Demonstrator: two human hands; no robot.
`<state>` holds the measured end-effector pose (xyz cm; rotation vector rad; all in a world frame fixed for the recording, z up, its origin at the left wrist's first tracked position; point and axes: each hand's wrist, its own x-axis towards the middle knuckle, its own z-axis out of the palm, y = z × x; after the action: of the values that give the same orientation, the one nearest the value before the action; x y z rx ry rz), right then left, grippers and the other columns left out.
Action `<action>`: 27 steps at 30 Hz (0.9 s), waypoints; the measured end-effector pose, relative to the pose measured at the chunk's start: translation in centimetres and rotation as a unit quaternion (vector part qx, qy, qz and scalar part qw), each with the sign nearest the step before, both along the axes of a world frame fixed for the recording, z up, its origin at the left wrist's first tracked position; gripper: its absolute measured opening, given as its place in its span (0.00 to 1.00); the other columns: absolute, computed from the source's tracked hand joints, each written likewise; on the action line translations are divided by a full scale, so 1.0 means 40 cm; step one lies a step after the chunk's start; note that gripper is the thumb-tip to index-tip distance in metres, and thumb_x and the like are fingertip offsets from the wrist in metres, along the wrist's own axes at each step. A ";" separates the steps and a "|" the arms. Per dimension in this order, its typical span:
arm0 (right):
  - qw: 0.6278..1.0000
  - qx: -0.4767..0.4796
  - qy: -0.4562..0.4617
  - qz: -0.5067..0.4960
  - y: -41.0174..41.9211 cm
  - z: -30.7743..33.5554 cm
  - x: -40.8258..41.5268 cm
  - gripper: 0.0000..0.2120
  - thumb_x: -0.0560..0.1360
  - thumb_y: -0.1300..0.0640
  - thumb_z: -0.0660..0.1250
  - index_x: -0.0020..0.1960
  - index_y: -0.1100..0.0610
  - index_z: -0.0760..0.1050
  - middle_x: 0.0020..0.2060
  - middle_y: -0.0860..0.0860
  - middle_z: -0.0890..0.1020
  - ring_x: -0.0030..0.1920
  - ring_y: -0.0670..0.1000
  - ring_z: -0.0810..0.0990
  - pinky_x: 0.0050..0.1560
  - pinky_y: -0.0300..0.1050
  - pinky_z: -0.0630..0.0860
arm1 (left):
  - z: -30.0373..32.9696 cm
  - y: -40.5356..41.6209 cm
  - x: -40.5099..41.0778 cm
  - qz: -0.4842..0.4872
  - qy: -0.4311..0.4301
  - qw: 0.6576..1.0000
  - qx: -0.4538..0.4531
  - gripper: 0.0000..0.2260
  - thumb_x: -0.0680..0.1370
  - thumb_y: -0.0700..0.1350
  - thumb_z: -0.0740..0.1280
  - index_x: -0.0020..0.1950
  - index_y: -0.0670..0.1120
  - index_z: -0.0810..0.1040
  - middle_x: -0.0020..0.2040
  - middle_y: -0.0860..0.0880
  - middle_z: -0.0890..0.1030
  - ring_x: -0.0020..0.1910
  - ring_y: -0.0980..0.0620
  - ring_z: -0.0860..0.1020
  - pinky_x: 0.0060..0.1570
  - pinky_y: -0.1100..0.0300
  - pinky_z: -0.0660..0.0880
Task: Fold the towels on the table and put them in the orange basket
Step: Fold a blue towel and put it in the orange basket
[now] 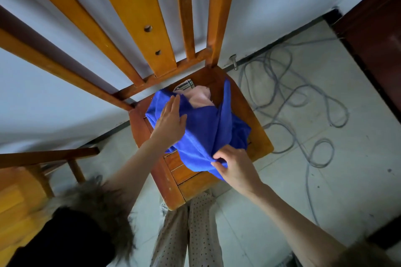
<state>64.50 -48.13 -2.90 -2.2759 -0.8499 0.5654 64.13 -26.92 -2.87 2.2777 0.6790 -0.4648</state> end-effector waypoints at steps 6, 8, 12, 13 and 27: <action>0.993 -0.078 0.085 -0.024 -0.005 -0.011 0.009 0.08 0.76 0.57 0.65 0.51 0.60 0.78 0.46 0.52 0.81 0.44 0.53 0.81 0.45 0.44 0.75 | -0.042 -0.011 0.003 -0.046 0.079 0.992 0.089 0.16 0.78 0.41 0.63 0.65 0.40 0.71 0.61 0.39 0.75 0.61 0.39 0.72 0.58 0.49 0.68; 0.995 -0.057 0.062 -0.060 0.012 -0.004 0.025 0.11 0.77 0.56 0.63 0.56 0.59 0.77 0.48 0.53 0.81 0.44 0.54 0.81 0.46 0.51 0.77 | -0.019 -0.024 -0.015 -0.048 0.032 0.991 0.119 0.13 0.78 0.42 0.64 0.61 0.41 0.75 0.57 0.40 0.77 0.56 0.40 0.75 0.55 0.51 0.68; 0.997 -0.017 -0.031 -0.070 0.059 0.017 0.097 0.21 0.77 0.52 0.56 0.66 0.61 0.70 0.53 0.57 0.79 0.50 0.57 0.79 0.46 0.52 0.78 | 0.053 -0.044 -0.033 -0.135 -0.129 0.973 0.132 0.11 0.78 0.43 0.63 0.56 0.42 0.80 0.48 0.41 0.80 0.48 0.39 0.78 0.50 0.51 0.72; 0.998 -0.026 -0.044 -0.046 0.075 0.023 0.116 0.21 0.77 0.53 0.55 0.67 0.61 0.69 0.56 0.58 0.77 0.54 0.59 0.78 0.48 0.53 0.77 | 0.070 -0.045 -0.033 -0.156 -0.157 0.969 0.112 0.12 0.77 0.44 0.62 0.54 0.42 0.81 0.47 0.41 0.80 0.46 0.39 0.79 0.48 0.51 0.74; 0.996 0.058 -0.053 -0.046 0.084 0.320 0.168 0.03 0.68 0.63 0.67 0.41 0.61 0.75 0.37 0.53 0.79 0.39 0.54 0.77 0.38 0.32 0.63 | 0.334 0.007 -0.090 -0.091 -0.140 0.985 0.034 0.09 0.76 0.41 0.67 0.55 0.41 0.79 0.51 0.45 0.81 0.51 0.45 0.77 0.48 0.66 0.65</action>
<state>71.20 -44.78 9.89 -2.2413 -0.8013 0.3473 60.54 -26.65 10.48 2.4192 0.3531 -0.2014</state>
